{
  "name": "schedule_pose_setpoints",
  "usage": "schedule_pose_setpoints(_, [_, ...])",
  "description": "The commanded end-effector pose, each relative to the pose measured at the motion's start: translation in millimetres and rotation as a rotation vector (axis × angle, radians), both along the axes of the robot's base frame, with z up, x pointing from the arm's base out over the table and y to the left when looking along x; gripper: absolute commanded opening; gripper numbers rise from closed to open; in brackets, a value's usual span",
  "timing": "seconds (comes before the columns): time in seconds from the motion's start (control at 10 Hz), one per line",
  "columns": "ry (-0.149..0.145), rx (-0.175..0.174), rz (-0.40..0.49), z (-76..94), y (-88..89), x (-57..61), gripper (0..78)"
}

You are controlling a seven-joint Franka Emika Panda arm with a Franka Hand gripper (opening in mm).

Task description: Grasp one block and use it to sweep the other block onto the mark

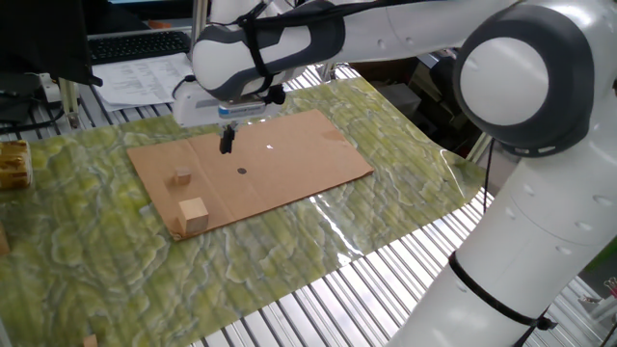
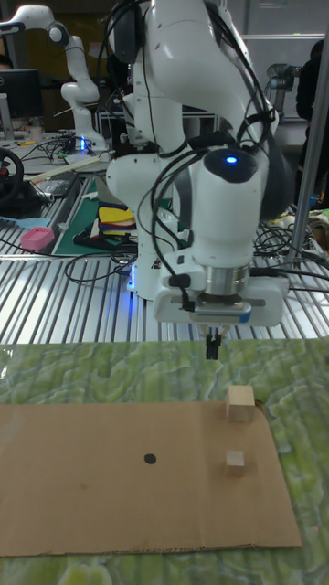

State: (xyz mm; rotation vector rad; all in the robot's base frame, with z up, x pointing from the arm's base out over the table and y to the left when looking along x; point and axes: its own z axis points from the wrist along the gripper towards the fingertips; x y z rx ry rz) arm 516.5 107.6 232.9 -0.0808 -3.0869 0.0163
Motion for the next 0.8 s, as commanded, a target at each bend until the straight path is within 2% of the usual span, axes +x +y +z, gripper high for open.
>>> schedule_pose_setpoints(0.1, [0.006, -0.003, 0.017, -11.0, 55.3, -6.4, 0.0])
schedule_pose_setpoints(0.2, [0.006, -0.002, 0.018, -13.5, 55.2, -6.1, 0.0])
schedule_pose_setpoints(0.3, [0.0, -0.002, 0.017, -23.1, 55.1, -1.4, 0.0])
schedule_pose_setpoints(0.5, [0.001, -0.002, 0.025, -27.7, 55.2, 4.2, 0.0])
schedule_pose_setpoints(0.8, [-0.004, -0.003, 0.021, -40.2, 52.8, 4.4, 0.0])
